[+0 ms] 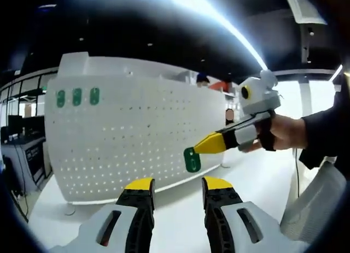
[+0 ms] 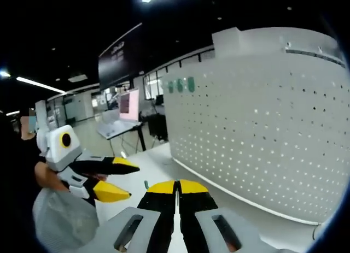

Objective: Insert the hook assembly into the mounting plate slot until the hook locks in place.

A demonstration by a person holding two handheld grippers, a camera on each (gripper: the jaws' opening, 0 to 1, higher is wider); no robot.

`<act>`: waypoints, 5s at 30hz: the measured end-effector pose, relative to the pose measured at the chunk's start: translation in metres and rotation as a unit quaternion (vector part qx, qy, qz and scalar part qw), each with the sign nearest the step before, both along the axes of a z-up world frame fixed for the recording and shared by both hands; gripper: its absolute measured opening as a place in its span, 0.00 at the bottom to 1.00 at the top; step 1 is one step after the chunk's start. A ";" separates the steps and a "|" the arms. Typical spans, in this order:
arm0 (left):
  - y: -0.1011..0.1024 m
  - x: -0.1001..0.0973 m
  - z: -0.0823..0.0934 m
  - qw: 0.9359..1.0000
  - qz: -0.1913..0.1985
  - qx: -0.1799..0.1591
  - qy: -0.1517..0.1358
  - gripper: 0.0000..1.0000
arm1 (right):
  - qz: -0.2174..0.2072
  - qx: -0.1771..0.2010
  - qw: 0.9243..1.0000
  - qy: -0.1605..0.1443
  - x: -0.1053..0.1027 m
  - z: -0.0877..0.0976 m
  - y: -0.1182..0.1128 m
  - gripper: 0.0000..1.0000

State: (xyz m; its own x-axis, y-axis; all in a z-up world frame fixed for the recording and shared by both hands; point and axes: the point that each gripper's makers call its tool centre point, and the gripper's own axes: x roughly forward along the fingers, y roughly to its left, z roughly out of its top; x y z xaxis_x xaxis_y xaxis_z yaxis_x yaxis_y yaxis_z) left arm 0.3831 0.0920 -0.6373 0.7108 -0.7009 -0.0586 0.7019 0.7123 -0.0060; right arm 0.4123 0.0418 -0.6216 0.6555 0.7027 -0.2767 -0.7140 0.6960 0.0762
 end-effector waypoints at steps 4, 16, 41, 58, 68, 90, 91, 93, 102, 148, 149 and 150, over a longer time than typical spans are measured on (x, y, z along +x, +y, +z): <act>-0.006 -0.001 0.005 1.000 -0.008 -0.002 -0.005 0.33 | 0.004 0.004 1.000 -0.004 -0.002 0.003 0.004 0.00; -0.018 0.003 0.011 1.000 -0.007 0.005 -0.008 0.24 | 0.011 0.008 1.000 -0.003 -0.009 0.005 0.011 0.00; -0.028 0.007 0.009 1.000 -0.011 0.024 -0.016 0.08 | 0.025 0.017 1.000 0.005 -0.016 0.004 0.023 0.00; -0.028 0.005 0.010 1.000 -0.011 0.020 -0.012 0.04 | 0.027 0.018 0.999 0.003 -0.020 0.004 0.025 0.00; -0.028 0.005 0.008 1.000 -0.008 0.020 -0.004 0.03 | 0.031 0.014 0.999 -0.005 -0.021 0.002 0.025 0.00; -0.016 0.022 0.014 1.000 0.018 0.024 -0.005 0.03 | 0.013 0.016 1.000 -0.011 -0.020 -0.006 -0.007 0.11; -0.016 0.022 0.014 1.000 0.018 0.024 -0.006 0.03 | 0.014 0.016 1.000 -0.010 -0.020 -0.006 -0.007 0.13; -0.015 0.023 0.015 0.999 0.019 0.024 -0.007 0.03 | 0.019 0.019 1.000 -0.013 -0.022 -0.006 -0.009 0.16; -0.008 0.033 0.024 0.999 0.028 0.024 -0.013 0.03 | 0.042 0.018 0.999 -0.012 -0.030 -0.010 -0.015 0.36; 0.017 0.167 0.141 0.981 0.175 -0.013 -0.081 0.03 | 0.035 0.023 0.999 -0.014 -0.037 -0.012 -0.038 0.73; 0.018 0.170 0.141 0.981 0.176 -0.011 -0.082 0.03 | 0.034 0.022 0.999 -0.015 -0.037 -0.012 -0.039 0.73; 0.017 0.174 0.141 0.980 0.179 -0.009 -0.084 0.03 | 0.033 0.023 0.999 -0.015 -0.037 -0.012 -0.039 0.73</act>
